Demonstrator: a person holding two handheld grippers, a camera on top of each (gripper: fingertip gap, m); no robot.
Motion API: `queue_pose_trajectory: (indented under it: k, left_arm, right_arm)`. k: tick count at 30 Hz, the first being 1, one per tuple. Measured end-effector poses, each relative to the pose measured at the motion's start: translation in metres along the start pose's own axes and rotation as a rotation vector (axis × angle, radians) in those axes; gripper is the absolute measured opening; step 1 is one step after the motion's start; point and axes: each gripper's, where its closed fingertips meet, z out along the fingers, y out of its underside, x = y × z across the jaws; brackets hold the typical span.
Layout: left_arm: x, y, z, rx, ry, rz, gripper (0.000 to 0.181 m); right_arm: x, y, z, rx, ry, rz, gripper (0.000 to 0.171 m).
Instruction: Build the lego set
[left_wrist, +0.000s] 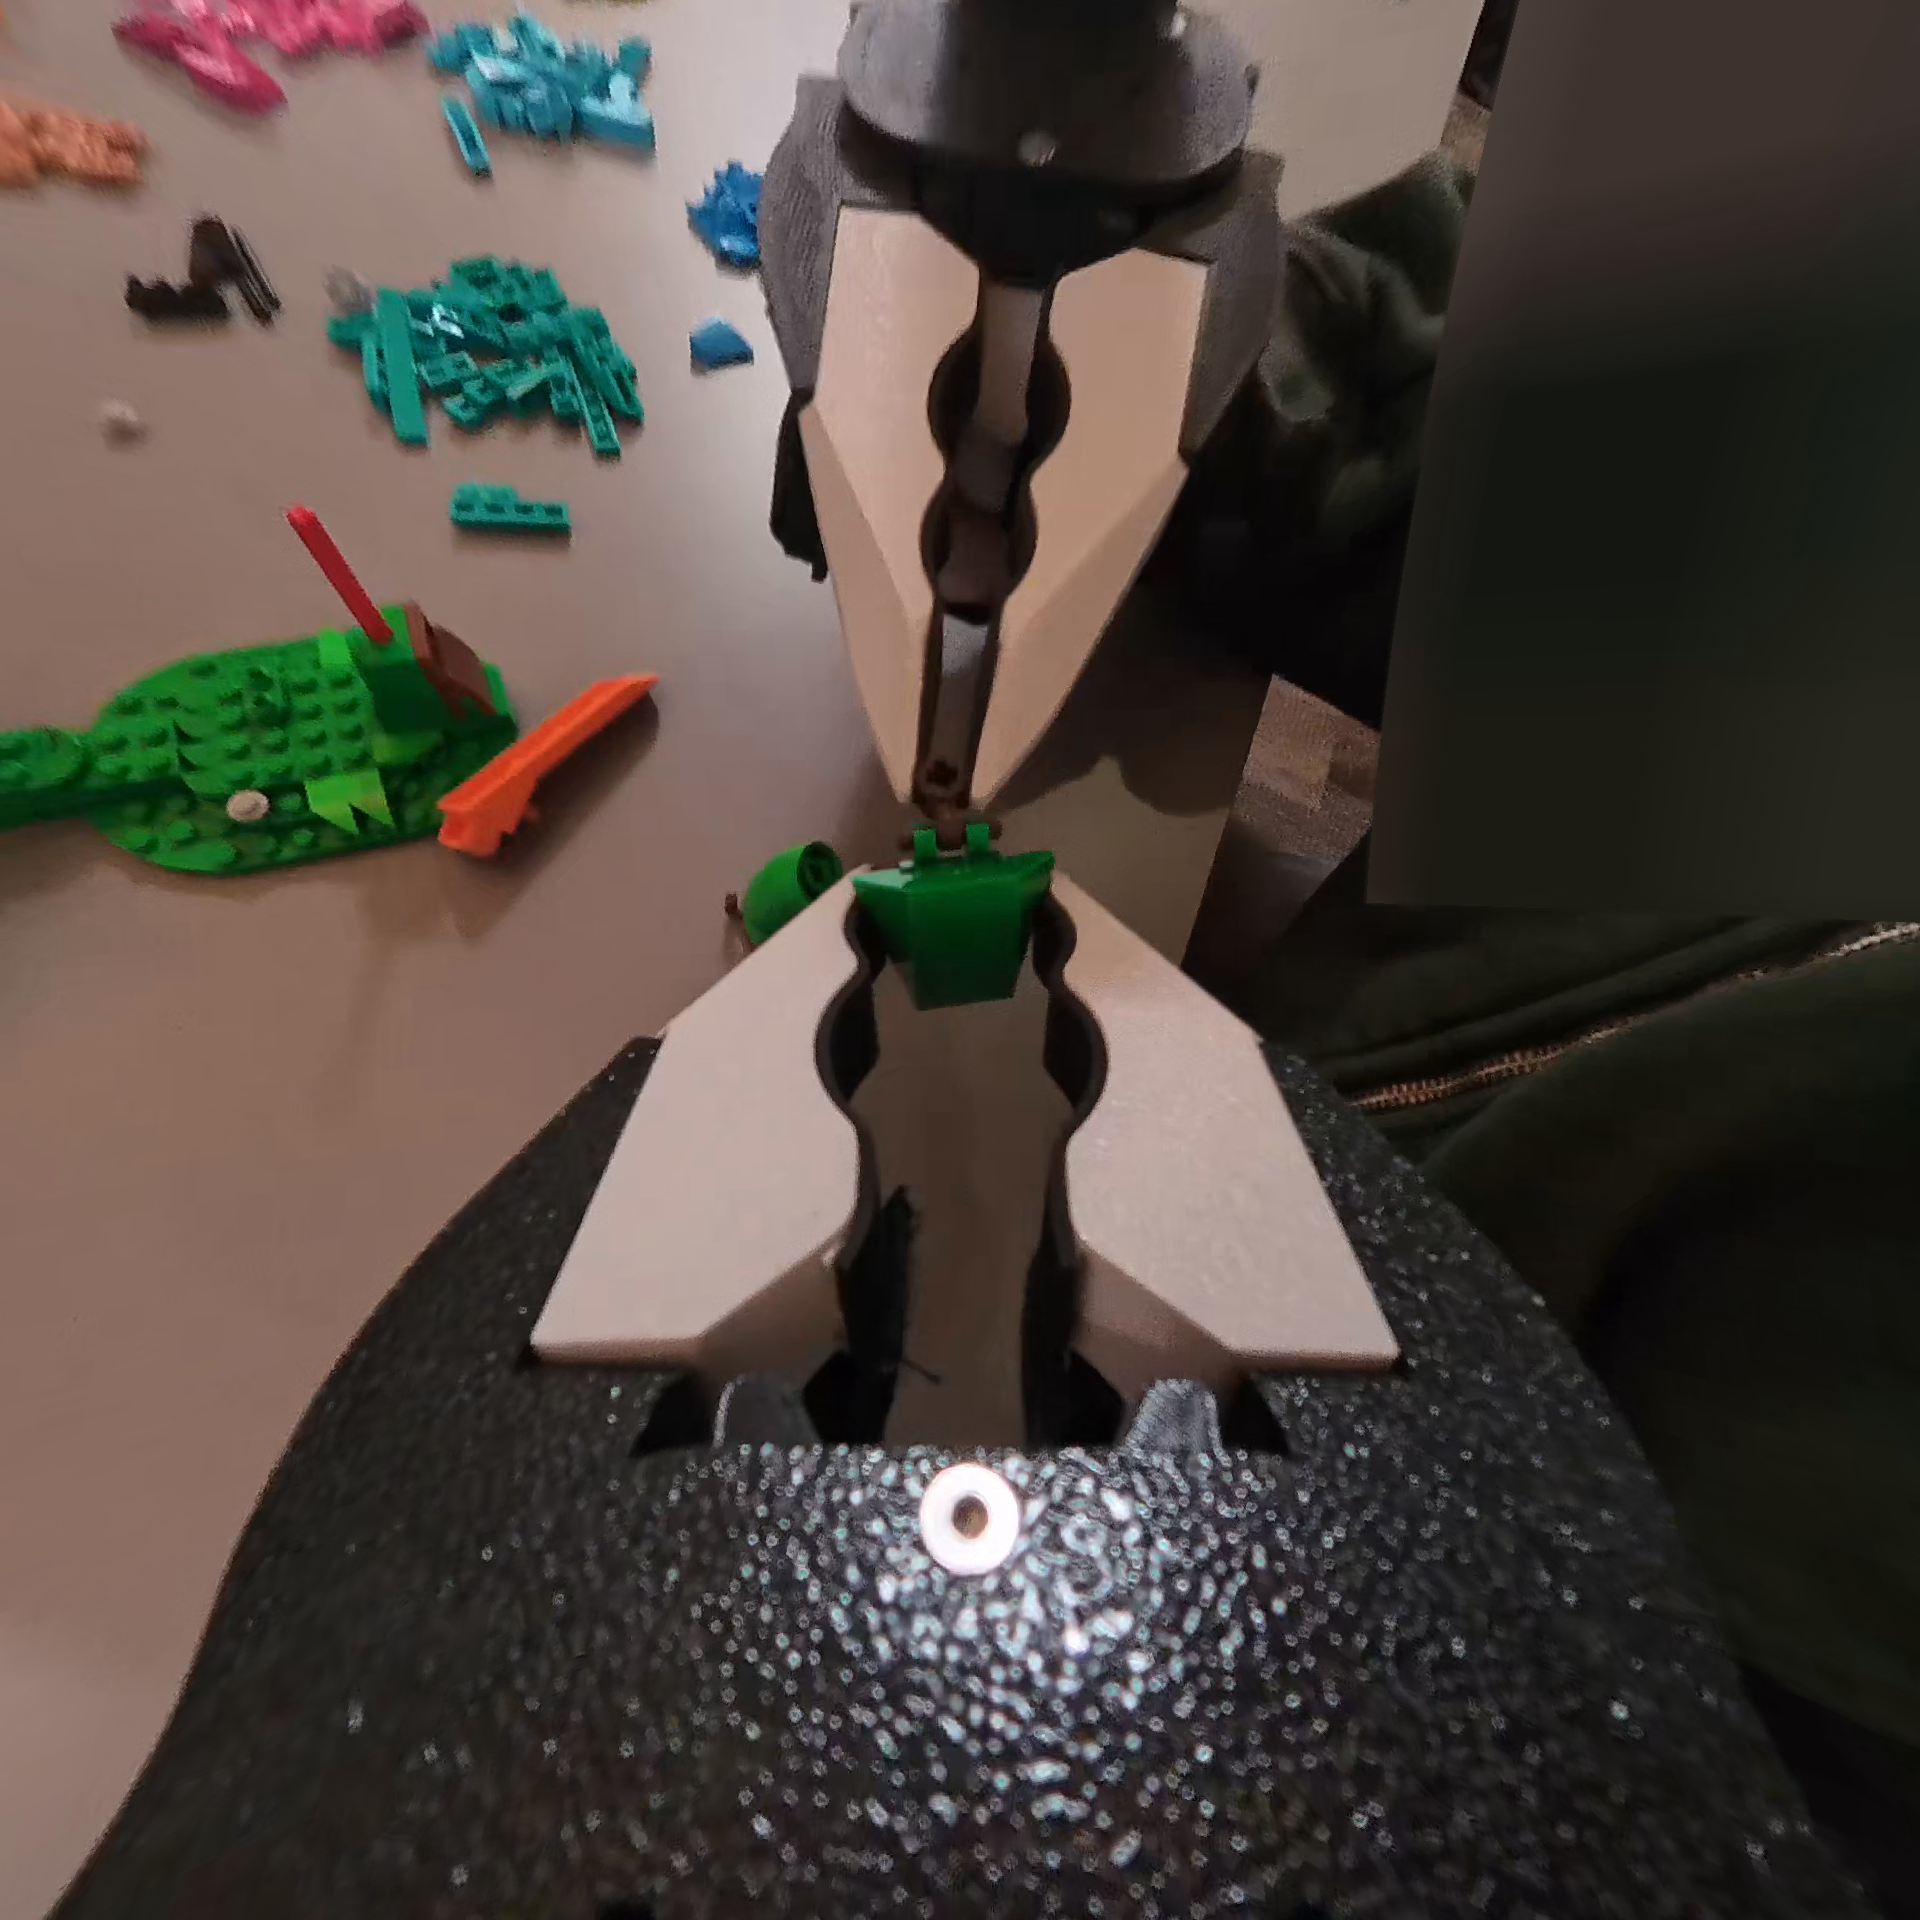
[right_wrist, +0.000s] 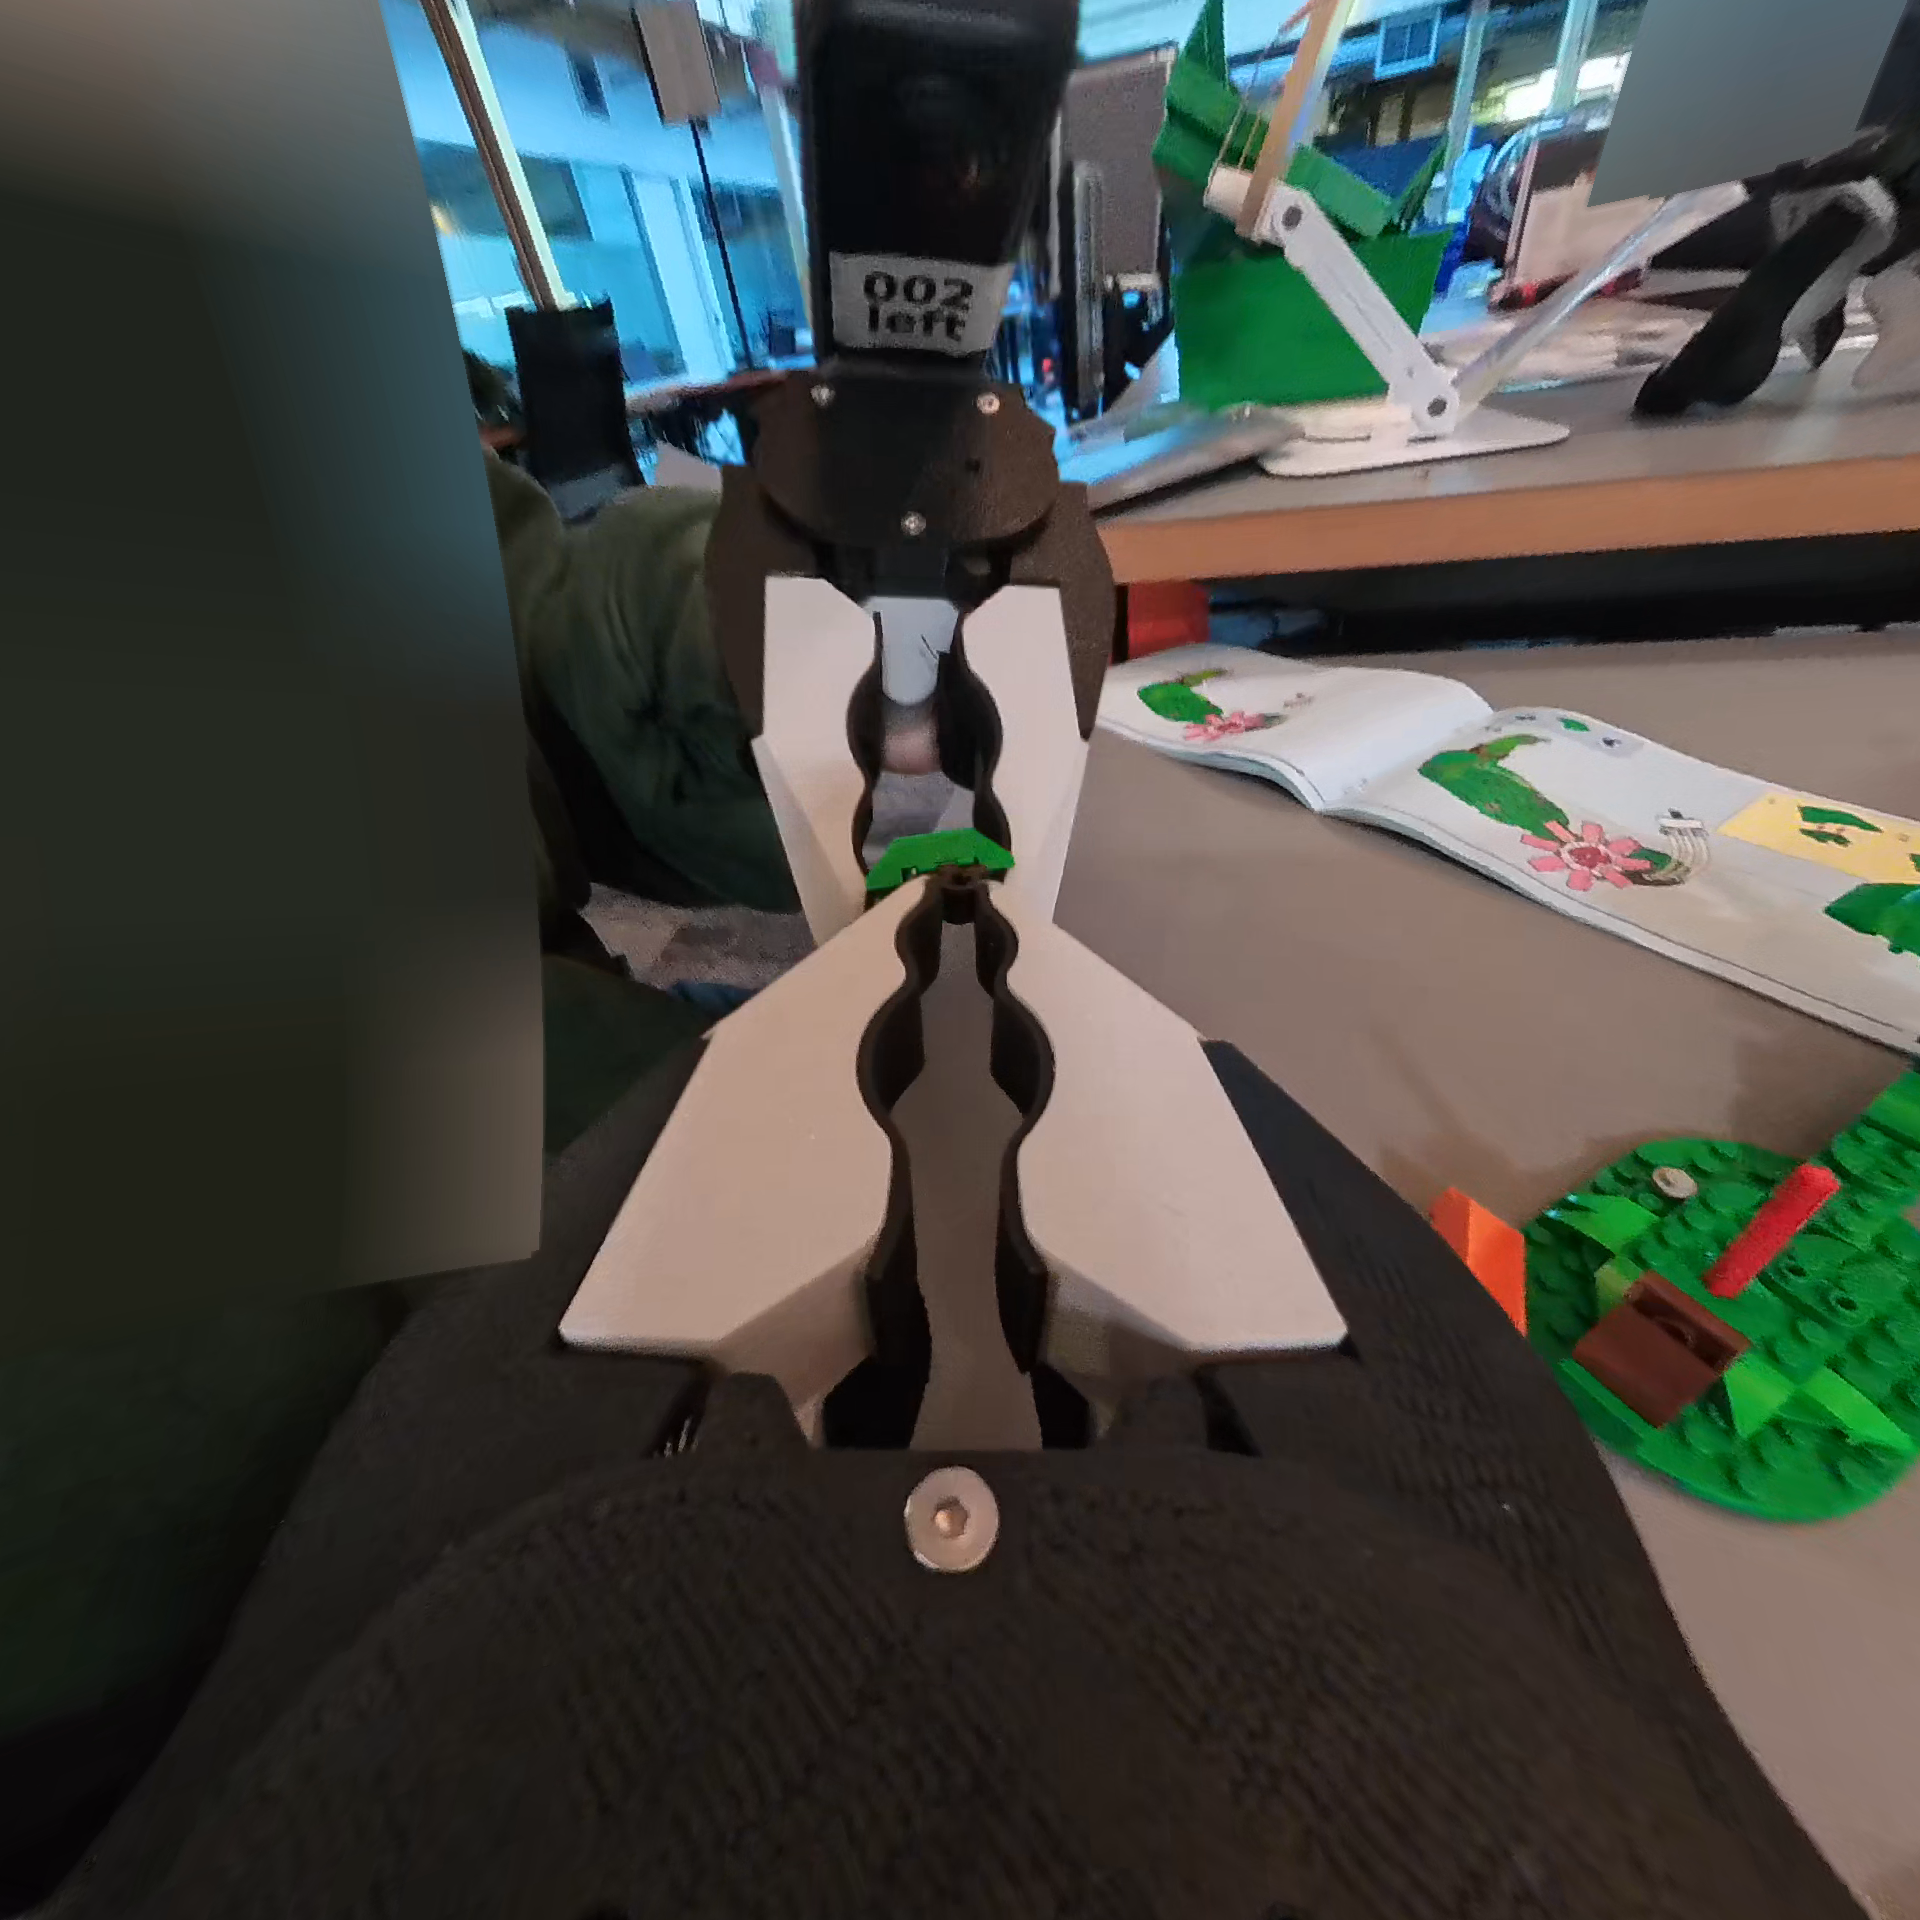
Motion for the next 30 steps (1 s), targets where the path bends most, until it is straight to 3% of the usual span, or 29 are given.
queue_pose_trajectory:
  k: [9,18,22,24,30]
  left_arm:
    - [0.001,-0.018,-0.007,0.115,-0.027,0.063,0.025]
    - [0.002,-0.045,-0.018,0.331,-0.013,0.056,0.024]
    - [0.001,-0.044,-0.018,0.330,-0.005,0.032,0.025]
    - [-0.004,-0.039,-0.017,0.289,-0.048,0.042,0.037]
    - [-0.005,-0.045,-0.027,0.311,-0.075,0.070,0.037]
  right_arm:
    - [-0.001,-0.014,-0.005,0.110,-0.024,0.045,0.005]
    - [0.002,-0.038,-0.008,0.314,0.009,0.089,0.004]
    - [0.003,-0.039,-0.009,0.305,0.037,0.061,0.003]
    - [0.006,-0.041,-0.012,0.315,0.053,0.058,0.003]
    - [0.011,-0.038,-0.017,0.276,0.086,0.023,0.004]
